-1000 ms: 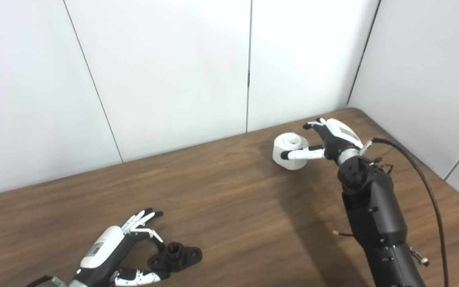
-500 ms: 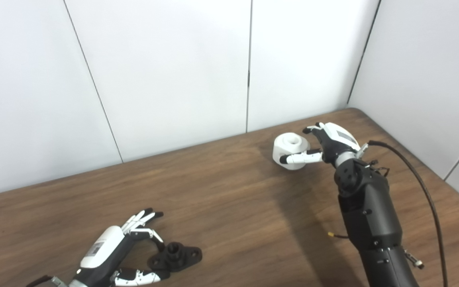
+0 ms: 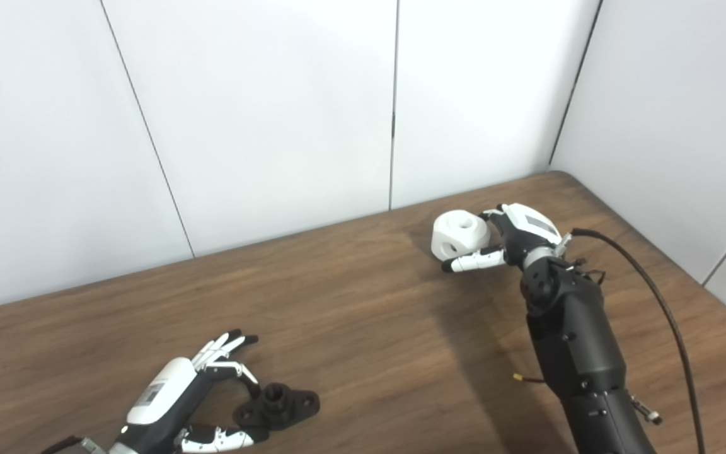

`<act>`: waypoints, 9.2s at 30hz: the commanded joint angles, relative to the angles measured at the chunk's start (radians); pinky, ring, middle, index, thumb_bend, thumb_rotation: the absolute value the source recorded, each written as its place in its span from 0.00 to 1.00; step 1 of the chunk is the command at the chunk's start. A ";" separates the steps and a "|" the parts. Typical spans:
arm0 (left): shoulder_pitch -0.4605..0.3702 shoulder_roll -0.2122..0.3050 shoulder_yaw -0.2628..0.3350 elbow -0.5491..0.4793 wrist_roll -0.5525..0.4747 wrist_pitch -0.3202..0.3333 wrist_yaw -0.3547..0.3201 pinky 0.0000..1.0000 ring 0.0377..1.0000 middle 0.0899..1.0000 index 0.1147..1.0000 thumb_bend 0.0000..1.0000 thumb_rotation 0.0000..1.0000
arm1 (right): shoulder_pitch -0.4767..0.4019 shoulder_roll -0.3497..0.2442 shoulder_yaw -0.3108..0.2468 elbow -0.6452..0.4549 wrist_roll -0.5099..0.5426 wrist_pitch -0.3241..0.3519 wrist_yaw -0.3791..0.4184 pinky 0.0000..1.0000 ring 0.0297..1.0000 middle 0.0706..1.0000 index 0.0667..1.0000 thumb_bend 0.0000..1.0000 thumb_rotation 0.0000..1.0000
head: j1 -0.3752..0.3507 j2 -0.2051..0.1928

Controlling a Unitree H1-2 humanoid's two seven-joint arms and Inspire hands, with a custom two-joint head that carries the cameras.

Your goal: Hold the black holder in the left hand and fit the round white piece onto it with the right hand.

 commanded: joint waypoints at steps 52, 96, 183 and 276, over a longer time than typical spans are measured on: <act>0.127 0.069 -0.029 0.022 0.086 0.015 -0.068 1.00 1.00 0.94 0.42 0.52 0.06 | -0.042 0.014 0.130 0.259 0.167 -0.005 -0.910 0.83 0.65 0.63 0.44 0.52 0.14 | 0.037 0.031; 0.071 -0.042 -0.057 0.024 0.187 0.158 -0.063 1.00 1.00 0.94 0.42 0.52 0.06 | -0.075 0.233 0.102 -0.458 0.234 0.001 0.160 0.73 0.76 0.69 0.44 0.52 0.13 | 0.439 0.116; 0.015 -0.059 -0.076 0.006 0.168 0.213 -0.068 1.00 1.00 0.95 0.42 0.52 0.06 | 0.020 0.040 0.437 -0.467 0.440 -0.027 -0.035 0.68 0.75 0.71 0.44 0.52 0.13 | 0.572 0.169; 0.012 -0.062 -0.074 -0.012 0.163 0.225 -0.091 1.00 1.00 0.95 0.42 0.52 0.07 | 0.019 -0.053 0.555 -0.427 0.468 -0.207 -0.010 0.77 0.85 0.90 0.98 0.94 0.28 | 0.584 0.184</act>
